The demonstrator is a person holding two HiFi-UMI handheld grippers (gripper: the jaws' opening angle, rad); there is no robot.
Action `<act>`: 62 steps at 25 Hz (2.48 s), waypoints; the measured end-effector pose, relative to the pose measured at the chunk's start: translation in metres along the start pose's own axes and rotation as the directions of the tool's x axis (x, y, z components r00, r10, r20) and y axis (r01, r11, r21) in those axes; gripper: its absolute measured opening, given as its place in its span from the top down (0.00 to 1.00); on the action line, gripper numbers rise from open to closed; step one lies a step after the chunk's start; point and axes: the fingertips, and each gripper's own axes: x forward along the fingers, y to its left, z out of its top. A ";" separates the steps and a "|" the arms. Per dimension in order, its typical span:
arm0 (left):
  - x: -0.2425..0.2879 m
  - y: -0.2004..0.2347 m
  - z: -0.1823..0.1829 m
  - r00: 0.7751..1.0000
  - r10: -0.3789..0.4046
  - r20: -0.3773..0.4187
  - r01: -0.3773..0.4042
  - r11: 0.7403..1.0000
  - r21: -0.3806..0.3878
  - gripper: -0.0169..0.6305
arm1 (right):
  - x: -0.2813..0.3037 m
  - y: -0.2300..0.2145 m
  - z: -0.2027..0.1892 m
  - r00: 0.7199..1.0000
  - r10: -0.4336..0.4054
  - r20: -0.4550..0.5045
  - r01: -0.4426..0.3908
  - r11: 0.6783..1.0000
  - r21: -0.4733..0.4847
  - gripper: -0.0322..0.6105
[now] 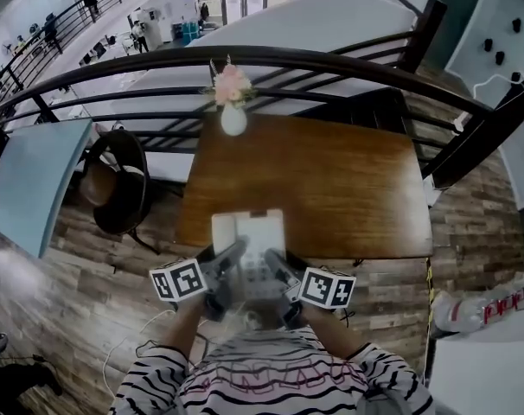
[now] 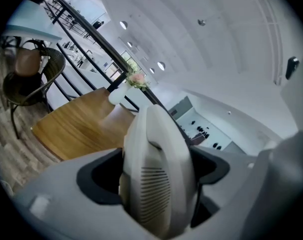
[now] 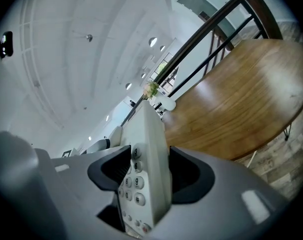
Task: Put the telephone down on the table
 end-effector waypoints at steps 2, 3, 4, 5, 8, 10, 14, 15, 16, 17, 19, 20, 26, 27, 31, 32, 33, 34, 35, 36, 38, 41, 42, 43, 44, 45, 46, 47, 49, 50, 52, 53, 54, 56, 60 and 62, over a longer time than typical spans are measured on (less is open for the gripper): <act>0.006 0.009 0.011 1.000 0.002 -0.008 -0.002 1.000 -0.001 0.34 | 0.014 -0.002 0.005 1.000 -0.004 -0.002 0.004 1.000 0.009 0.58; 0.009 0.015 0.016 1.000 0.004 -0.010 -0.004 1.000 -0.004 0.34 | 0.022 -0.003 0.007 1.000 -0.005 -0.004 0.005 1.000 0.012 0.58; 0.012 0.021 0.020 1.000 0.008 -0.011 -0.008 1.000 -0.007 0.34 | 0.030 -0.004 0.010 1.000 -0.005 -0.008 0.005 1.000 0.014 0.58; 0.016 0.028 0.025 1.000 0.013 -0.011 -0.013 1.000 -0.010 0.34 | 0.038 -0.007 0.012 1.000 -0.004 -0.013 0.004 1.000 0.016 0.58; 0.033 0.047 0.043 1.000 0.029 -0.002 -0.029 1.000 -0.011 0.34 | 0.065 -0.016 0.027 1.000 0.003 -0.025 -0.002 1.000 0.013 0.58; 0.050 0.060 0.060 0.999 0.037 0.008 -0.037 0.999 -0.007 0.34 | 0.087 -0.023 0.043 1.000 0.010 -0.029 -0.009 1.000 0.004 0.58; 0.088 0.084 0.086 0.998 0.054 0.019 -0.053 0.998 -0.024 0.34 | 0.126 -0.045 0.074 0.999 0.002 -0.054 -0.003 1.000 -0.006 0.57; 0.098 0.090 0.094 0.998 0.055 0.021 -0.055 0.998 -0.028 0.34 | 0.136 -0.049 0.083 0.998 0.002 -0.057 -0.002 1.000 -0.010 0.57; 0.106 0.097 0.102 0.998 0.056 0.023 -0.055 0.998 -0.030 0.34 | 0.147 -0.053 0.091 0.998 0.002 -0.058 -0.003 1.000 -0.011 0.58; 0.115 0.103 0.110 0.998 0.057 0.024 -0.057 0.998 -0.029 0.34 | 0.157 -0.057 0.099 0.998 0.002 -0.058 -0.003 1.000 -0.011 0.58; 0.135 0.115 0.124 0.998 0.061 0.022 -0.060 0.998 -0.024 0.34 | 0.176 -0.067 0.113 0.998 0.003 -0.056 -0.003 1.000 -0.005 0.57; 0.145 0.122 0.130 0.998 0.061 0.019 -0.060 0.998 -0.024 0.34 | 0.186 -0.074 0.119 0.998 0.004 -0.056 -0.004 1.000 0.001 0.57; 0.193 0.168 0.161 0.997 0.071 0.021 -0.070 0.997 -0.036 0.34 | 0.244 -0.105 0.151 0.997 0.000 -0.072 0.000 1.000 0.001 0.57; 0.200 0.174 0.164 0.997 0.076 0.022 -0.075 0.996 -0.039 0.34 | 0.250 -0.111 0.156 0.997 -0.005 -0.076 0.005 1.000 -0.004 0.57; 0.222 0.196 0.179 0.996 0.090 0.017 -0.089 0.995 -0.044 0.34 | 0.277 -0.126 0.171 0.996 -0.025 -0.084 0.024 1.000 -0.011 0.57; 0.227 0.202 0.184 0.996 0.093 0.015 -0.092 0.995 -0.045 0.34 | 0.286 -0.128 0.174 0.996 -0.027 -0.085 0.026 1.000 -0.009 0.57; 0.232 0.208 0.190 0.995 0.096 0.013 -0.095 0.994 -0.046 0.34 | 0.294 -0.131 0.178 0.996 -0.028 -0.086 0.027 1.000 -0.008 0.57; 0.238 0.213 0.196 0.995 0.099 0.012 -0.098 0.994 -0.046 0.34 | 0.302 -0.134 0.183 0.996 -0.029 -0.086 0.029 1.000 -0.007 0.57; 0.245 0.218 0.201 0.995 0.100 0.010 -0.100 0.994 -0.047 0.34 | 0.309 -0.137 0.189 0.996 -0.032 -0.086 0.031 1.000 -0.005 0.57; 0.252 0.222 0.206 0.995 0.100 0.006 -0.100 0.994 -0.047 0.34 | 0.315 -0.140 0.194 0.996 -0.035 -0.086 0.035 0.999 -0.004 0.57; 0.265 0.229 0.214 0.995 0.097 -0.002 -0.097 0.994 -0.045 0.34 | 0.325 -0.147 0.204 0.996 -0.043 -0.080 0.043 0.999 -0.001 0.57; 0.286 0.238 0.224 0.996 0.088 -0.014 -0.088 0.995 -0.037 0.34 | 0.339 -0.158 0.219 0.996 -0.056 -0.067 0.056 0.998 0.004 0.57; 0.294 0.242 0.227 0.996 0.087 -0.019 -0.088 0.995 -0.036 0.34 | 0.344 -0.163 0.224 0.996 -0.060 -0.064 0.060 0.998 0.005 0.57; 0.301 0.245 0.230 0.996 0.089 -0.025 -0.090 0.995 -0.035 0.34 | 0.348 -0.167 0.228 0.996 -0.064 -0.062 0.064 0.998 0.007 0.57; 0.307 0.249 0.233 0.995 0.091 -0.032 -0.092 0.995 -0.032 0.34 | 0.353 -0.171 0.232 0.996 -0.068 -0.060 0.069 0.998 0.011 0.57; 0.313 0.252 0.235 0.995 0.092 -0.039 -0.094 0.995 -0.030 0.34 | 0.357 -0.175 0.235 0.996 -0.072 -0.057 0.073 0.997 0.015 0.57; 0.318 0.256 0.237 0.994 0.094 -0.047 -0.096 0.995 -0.029 0.34 | 0.361 -0.179 0.237 0.996 -0.076 -0.054 0.077 0.997 0.019 0.57; 0.324 0.260 0.238 0.994 0.097 -0.054 -0.098 0.995 -0.029 0.34 | 0.365 -0.182 0.240 0.995 -0.080 -0.052 0.081 0.996 0.024 0.57; 0.334 0.266 0.240 0.992 0.105 -0.069 -0.107 0.994 -0.027 0.34 | 0.371 -0.190 0.244 0.995 -0.088 -0.050 0.090 0.995 0.030 0.57; 0.340 0.268 0.241 0.991 0.111 -0.076 -0.113 0.993 -0.024 0.34 | 0.373 -0.193 0.247 0.994 -0.094 -0.050 0.095 0.995 0.031 0.57; 0.353 0.268 0.241 0.988 0.125 -0.087 -0.127 0.992 -0.009 0.35 | 0.373 -0.200 0.256 0.993 -0.105 -0.051 0.107 0.994 0.030 0.57; 0.360 0.267 0.242 0.987 0.132 -0.092 -0.132 0.991 0.002 0.35 | 0.372 -0.203 0.261 0.993 -0.110 -0.052 0.111 0.993 0.030 0.58; 0.366 0.266 0.242 0.986 0.137 -0.098 -0.136 0.991 0.012 0.35 | 0.372 -0.206 0.265 0.992 -0.112 -0.053 0.114 0.993 0.035 0.58; 0.373 0.265 0.244 0.983 0.144 -0.112 -0.142 0.989 0.026 0.35 | 0.373 -0.210 0.270 0.992 -0.110 -0.055 0.113 0.992 0.063 0.58; 0.382 0.270 0.250 0.979 0.150 -0.141 -0.145 0.988 0.045 0.35 | 0.381 -0.215 0.274 0.991 -0.121 -0.053 0.125 0.988 0.095 0.57; 0.387 0.274 0.250 0.976 0.154 -0.152 -0.151 0.988 0.036 0.35 | 0.385 -0.219 0.276 0.989 -0.133 -0.058 0.138 0.986 0.097 0.57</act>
